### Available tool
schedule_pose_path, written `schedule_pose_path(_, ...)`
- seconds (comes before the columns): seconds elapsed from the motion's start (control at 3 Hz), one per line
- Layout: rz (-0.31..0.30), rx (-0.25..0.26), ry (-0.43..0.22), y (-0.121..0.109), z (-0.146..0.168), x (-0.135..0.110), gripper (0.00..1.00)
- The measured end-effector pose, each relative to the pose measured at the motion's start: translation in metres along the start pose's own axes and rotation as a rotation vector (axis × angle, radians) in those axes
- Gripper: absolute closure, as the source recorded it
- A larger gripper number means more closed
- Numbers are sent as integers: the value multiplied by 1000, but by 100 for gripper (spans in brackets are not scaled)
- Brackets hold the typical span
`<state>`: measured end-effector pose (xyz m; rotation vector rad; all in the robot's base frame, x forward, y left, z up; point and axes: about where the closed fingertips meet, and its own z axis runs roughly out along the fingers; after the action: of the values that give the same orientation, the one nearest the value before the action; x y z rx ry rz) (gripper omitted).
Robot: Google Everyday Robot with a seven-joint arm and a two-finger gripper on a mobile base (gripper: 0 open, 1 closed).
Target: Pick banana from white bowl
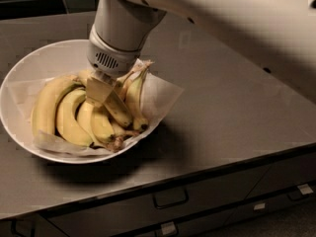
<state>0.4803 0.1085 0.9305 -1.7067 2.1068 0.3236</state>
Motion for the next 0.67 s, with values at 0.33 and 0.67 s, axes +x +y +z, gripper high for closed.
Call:
schedule_pose_path(0.33,-4,16,-11,4,-7,-1,100)
schedule_pose_path(0.67,-22,74,-19,12,-27,-8,100)
